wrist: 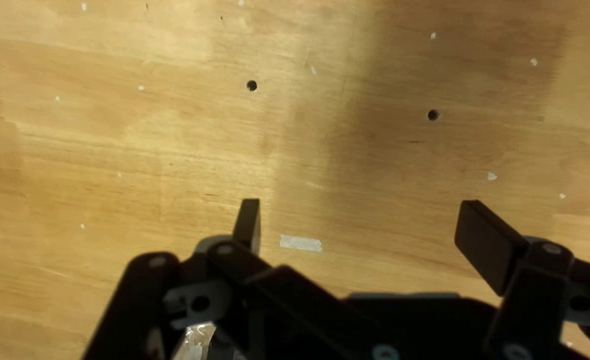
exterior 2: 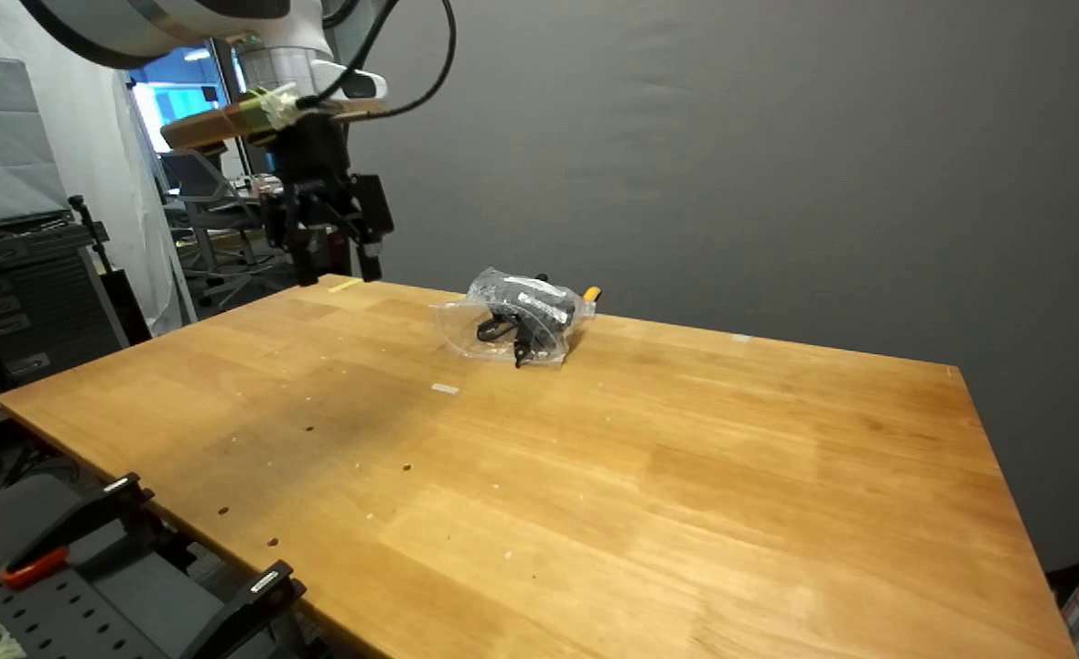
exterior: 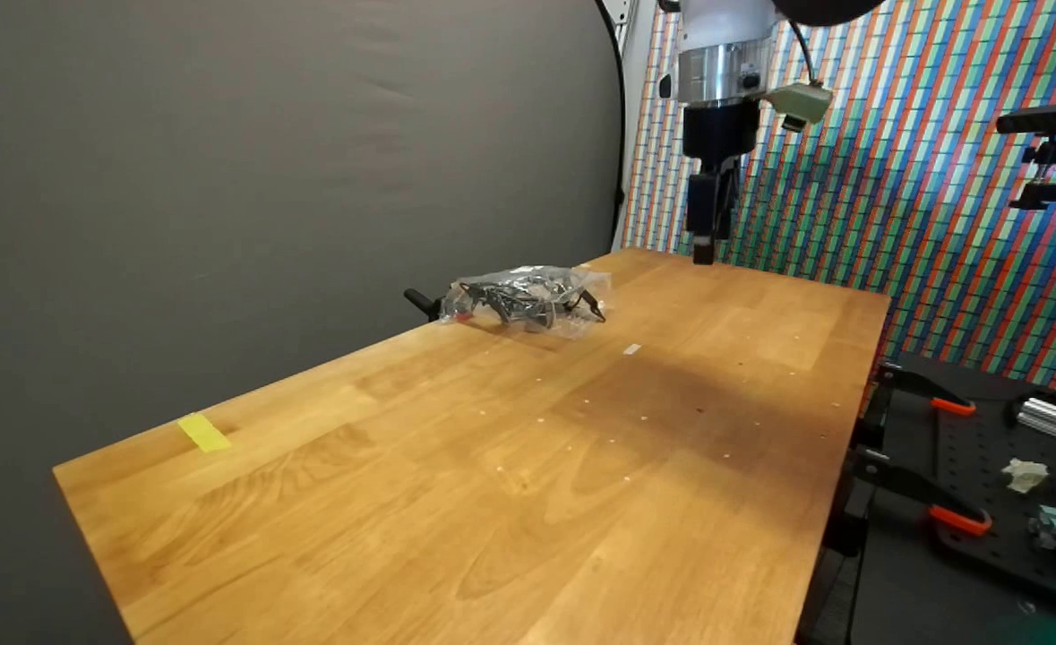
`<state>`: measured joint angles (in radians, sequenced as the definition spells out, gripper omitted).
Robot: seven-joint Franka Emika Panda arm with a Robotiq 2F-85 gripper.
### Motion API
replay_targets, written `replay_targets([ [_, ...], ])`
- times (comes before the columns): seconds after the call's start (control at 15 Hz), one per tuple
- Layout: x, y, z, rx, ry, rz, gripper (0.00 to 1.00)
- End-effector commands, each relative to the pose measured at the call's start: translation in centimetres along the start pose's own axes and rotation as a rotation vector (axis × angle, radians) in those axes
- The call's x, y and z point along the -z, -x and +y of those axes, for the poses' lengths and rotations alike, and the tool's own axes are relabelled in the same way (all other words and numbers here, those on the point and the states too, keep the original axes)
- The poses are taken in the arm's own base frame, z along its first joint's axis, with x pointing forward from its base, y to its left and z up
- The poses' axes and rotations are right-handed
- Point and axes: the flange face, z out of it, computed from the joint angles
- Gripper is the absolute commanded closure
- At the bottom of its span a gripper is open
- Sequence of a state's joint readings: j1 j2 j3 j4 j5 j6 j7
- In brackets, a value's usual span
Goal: Remove the cables from the plastic bag
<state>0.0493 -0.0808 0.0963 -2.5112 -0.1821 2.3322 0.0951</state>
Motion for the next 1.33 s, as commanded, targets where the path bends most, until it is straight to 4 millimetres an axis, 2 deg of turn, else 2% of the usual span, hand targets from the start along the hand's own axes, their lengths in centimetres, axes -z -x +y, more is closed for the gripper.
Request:
replay_targets([
  [0.0, -3.6, -2.2, 1.8, 0.000, -0.016, 0.060, 0.00],
  [0.33, -8.0, -4.5, 2.5, -0.024, -0.069, 0.187, 0.00],
  [0.67, -9.8, -6.6, 2.2, -0.035, -0.090, 0.351, 0.00],
  [0.87, -11.0, -7.6, 3.1, -0.037, -0.076, 0.409, 0.00],
  [1.07, -12.4, -8.5, 3.9, -0.060, -0.087, 0.427, 0.00],
  [1.27, -13.2, -9.4, 3.8, -0.070, -0.122, 0.449, 0.00],
])
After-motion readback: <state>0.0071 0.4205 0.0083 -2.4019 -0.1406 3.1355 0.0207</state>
